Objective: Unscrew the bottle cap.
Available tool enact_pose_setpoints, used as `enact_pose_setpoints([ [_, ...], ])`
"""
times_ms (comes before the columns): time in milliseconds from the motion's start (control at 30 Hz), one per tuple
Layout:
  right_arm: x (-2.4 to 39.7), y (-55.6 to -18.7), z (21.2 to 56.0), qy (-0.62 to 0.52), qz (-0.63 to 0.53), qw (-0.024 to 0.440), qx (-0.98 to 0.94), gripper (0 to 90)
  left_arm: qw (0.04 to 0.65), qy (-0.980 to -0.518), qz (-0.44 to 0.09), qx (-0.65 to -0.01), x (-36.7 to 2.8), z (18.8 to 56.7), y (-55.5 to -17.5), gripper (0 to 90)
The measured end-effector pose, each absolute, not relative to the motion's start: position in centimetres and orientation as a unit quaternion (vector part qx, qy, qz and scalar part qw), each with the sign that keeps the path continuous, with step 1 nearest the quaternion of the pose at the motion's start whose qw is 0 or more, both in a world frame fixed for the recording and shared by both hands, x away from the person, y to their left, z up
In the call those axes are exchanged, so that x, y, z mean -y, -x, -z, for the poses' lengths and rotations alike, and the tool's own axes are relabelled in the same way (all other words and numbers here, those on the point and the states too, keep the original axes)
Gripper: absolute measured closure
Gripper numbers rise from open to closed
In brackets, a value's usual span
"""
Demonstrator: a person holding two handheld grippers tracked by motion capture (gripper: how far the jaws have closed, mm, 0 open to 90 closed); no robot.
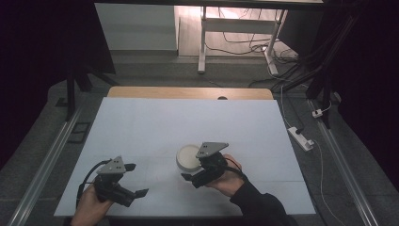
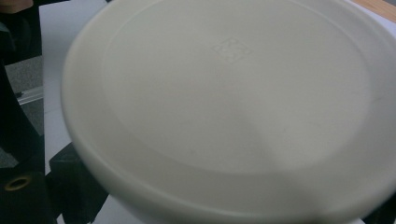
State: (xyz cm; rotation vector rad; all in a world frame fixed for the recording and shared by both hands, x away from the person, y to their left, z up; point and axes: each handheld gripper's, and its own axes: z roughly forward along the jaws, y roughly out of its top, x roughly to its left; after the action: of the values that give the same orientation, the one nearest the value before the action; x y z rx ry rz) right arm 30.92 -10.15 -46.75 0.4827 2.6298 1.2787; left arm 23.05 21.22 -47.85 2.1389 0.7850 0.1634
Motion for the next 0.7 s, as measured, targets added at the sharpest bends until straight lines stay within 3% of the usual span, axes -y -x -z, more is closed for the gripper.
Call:
enact_pose_setpoints([
  [700,9.8,-30.8,47.0,-0.151,-0.430,0.080,-0.887,6.7,0.421,-0.874,-0.065,-0.233,-16.7,45.5,-27.8,0.0],
])
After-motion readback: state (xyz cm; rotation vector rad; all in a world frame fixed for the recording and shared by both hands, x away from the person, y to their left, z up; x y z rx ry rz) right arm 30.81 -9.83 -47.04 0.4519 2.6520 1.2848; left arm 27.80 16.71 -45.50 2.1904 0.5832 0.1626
